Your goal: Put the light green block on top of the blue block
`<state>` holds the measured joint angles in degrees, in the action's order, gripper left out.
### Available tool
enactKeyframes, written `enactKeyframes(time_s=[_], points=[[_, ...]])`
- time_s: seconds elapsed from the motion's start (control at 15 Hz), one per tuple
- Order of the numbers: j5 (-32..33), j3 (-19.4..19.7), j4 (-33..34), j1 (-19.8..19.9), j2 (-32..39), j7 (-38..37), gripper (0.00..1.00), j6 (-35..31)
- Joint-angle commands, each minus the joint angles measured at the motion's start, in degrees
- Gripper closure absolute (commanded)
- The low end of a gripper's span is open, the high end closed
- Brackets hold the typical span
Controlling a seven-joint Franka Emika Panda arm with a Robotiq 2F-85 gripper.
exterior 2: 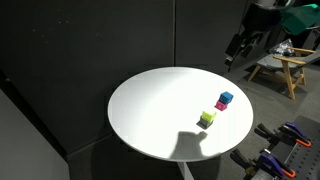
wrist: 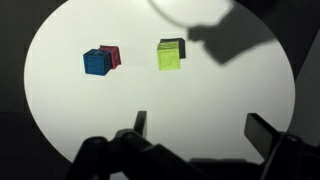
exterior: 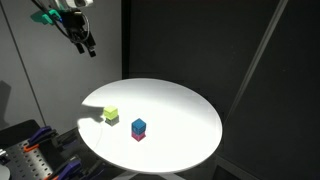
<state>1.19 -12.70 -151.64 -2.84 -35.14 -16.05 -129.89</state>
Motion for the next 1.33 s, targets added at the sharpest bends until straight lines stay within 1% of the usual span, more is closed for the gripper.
enactKeyframes(time_s=[0.0,0.33,0.53,0.93,1.27], points=[[-2.2,3.4,4.5,-2.1,7.6,5.8,0.0,-1.4],[-4.3,6.3,8.6,-3.7,15.8,13.1,0.0,-2.2],[-5.1,6.9,10.9,-3.7,20.7,15.4,0.0,-2.9],[-3.9,6.9,13.9,-2.4,29.1,11.9,0.0,-7.3],[-3.2,7.4,15.5,-2.0,34.4,10.5,0.0,-10.3]])
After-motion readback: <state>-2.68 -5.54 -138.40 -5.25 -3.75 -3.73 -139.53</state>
